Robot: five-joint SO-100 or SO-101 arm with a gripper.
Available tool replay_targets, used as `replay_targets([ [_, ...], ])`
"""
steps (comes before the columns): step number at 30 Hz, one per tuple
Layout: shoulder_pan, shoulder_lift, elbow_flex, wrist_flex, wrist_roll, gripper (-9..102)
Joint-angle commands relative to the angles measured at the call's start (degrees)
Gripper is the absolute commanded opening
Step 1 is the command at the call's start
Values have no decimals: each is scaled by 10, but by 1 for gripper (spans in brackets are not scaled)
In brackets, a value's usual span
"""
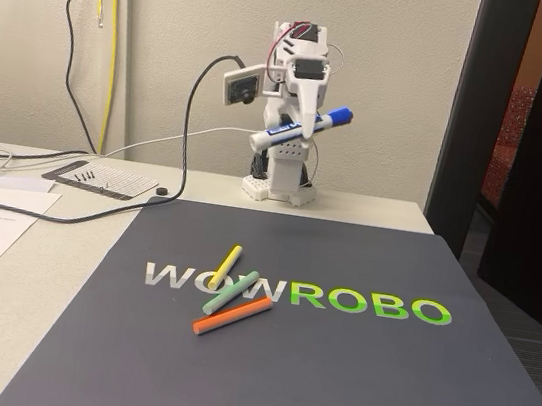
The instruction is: Pick up the blue marker.
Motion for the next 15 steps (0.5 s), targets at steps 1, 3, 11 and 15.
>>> replay_targets([
  [1,14,47,25,-18,-21,0],
  [3,20,88,54,-24,-39,0],
  [11,63,114,76,-29,-49,0],
  [15,74,124,91,-45,-49,0],
])
